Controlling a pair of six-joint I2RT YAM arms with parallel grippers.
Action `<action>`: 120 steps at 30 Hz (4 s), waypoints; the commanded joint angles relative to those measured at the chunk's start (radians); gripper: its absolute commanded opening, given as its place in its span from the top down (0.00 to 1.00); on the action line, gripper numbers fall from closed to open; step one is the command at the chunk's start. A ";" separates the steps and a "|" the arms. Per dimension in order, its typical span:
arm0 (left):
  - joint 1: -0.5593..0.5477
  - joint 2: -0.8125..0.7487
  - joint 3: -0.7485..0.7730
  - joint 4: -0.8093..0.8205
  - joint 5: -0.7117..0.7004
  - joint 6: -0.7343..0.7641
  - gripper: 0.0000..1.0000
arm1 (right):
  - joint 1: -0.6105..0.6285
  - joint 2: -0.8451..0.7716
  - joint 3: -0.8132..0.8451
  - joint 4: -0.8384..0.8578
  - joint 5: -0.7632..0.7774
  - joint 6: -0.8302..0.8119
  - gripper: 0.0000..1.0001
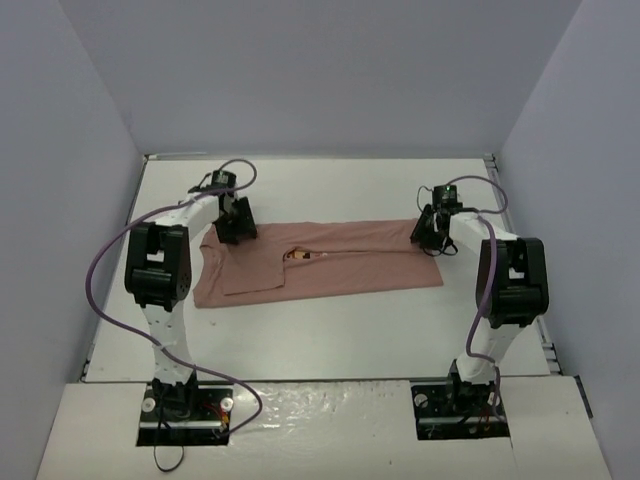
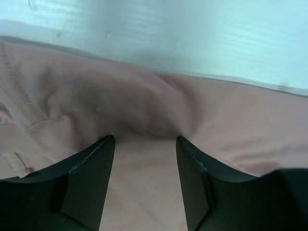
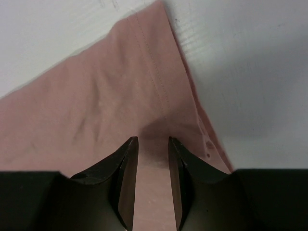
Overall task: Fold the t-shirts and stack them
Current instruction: Rotate the tshirt 90 degrees
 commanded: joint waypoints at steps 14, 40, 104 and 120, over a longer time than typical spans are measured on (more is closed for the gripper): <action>0.117 -0.018 -0.020 0.025 -0.124 0.017 0.50 | -0.029 -0.121 -0.132 0.053 0.212 -0.010 0.71; -0.064 -0.203 -0.246 -0.009 -0.166 -0.175 0.23 | 0.194 0.017 0.051 -0.055 0.211 -0.205 0.58; -0.158 0.523 0.883 -0.189 -0.256 0.093 0.23 | 0.984 0.073 0.048 -0.104 0.263 0.034 0.59; -0.158 -0.394 0.156 -0.196 -0.195 0.013 0.22 | 0.802 -0.384 -0.144 -0.159 0.252 0.022 0.45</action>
